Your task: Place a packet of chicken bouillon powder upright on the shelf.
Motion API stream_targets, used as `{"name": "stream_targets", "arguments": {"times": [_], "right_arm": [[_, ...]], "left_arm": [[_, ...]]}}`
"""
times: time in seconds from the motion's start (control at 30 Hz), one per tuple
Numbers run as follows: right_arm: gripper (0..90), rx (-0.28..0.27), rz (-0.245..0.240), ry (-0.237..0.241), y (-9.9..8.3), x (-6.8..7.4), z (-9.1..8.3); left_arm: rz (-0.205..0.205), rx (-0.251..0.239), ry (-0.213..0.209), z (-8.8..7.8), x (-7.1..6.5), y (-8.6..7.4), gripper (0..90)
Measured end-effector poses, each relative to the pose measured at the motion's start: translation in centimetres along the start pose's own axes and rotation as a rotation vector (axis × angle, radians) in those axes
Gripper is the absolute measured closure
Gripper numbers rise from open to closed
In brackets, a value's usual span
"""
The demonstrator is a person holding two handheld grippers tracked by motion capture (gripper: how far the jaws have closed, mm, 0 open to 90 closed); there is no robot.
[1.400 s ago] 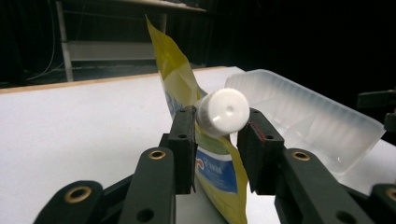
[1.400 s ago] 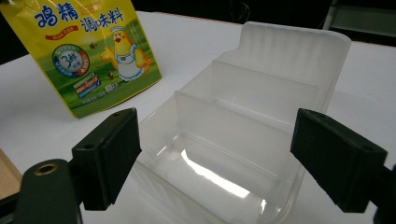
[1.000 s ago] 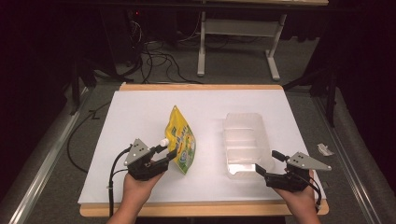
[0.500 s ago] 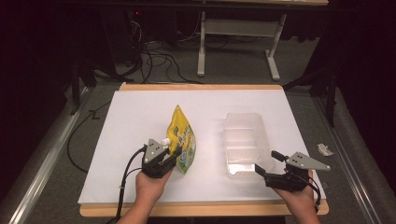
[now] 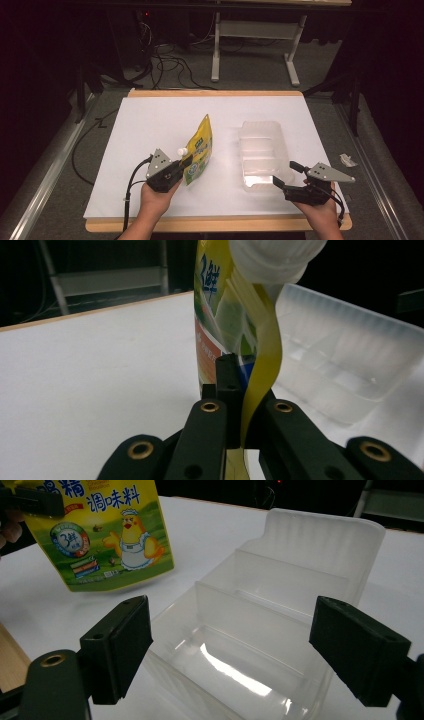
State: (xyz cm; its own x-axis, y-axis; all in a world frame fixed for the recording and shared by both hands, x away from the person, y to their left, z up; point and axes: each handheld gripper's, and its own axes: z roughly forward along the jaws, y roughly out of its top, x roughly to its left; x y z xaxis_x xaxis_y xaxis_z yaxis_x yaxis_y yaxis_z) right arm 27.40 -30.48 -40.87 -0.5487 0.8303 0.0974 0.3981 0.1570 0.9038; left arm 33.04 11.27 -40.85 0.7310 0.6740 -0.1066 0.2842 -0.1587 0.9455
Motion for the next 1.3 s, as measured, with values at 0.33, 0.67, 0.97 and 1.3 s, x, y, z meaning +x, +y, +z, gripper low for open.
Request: {"name": "stream_targets", "arguments": {"times": [0.33,0.67,0.97,1.3], "right_arm": [[15.4,-0.042,-0.029,0.094,1.9,2.0,0.3],[10.0,-0.033,-0.075,0.204,5.2,4.3,2.9],[8.0,-0.016,-0.099,0.297,7.1,6.1,6.1],[6.5,-0.001,-0.088,0.375,5.9,6.9,6.9]], "left_arm": [[0.028,0.003,-0.113,-0.8,-0.6,0.5,90.0],[0.064,-0.031,-0.221,-1.8,-1.7,1.4,90.0],[0.089,-0.042,-0.303,-2.3,-2.1,1.7,90.0],[0.134,-0.037,-0.388,-2.1,-3.0,1.7,90.0]]}}
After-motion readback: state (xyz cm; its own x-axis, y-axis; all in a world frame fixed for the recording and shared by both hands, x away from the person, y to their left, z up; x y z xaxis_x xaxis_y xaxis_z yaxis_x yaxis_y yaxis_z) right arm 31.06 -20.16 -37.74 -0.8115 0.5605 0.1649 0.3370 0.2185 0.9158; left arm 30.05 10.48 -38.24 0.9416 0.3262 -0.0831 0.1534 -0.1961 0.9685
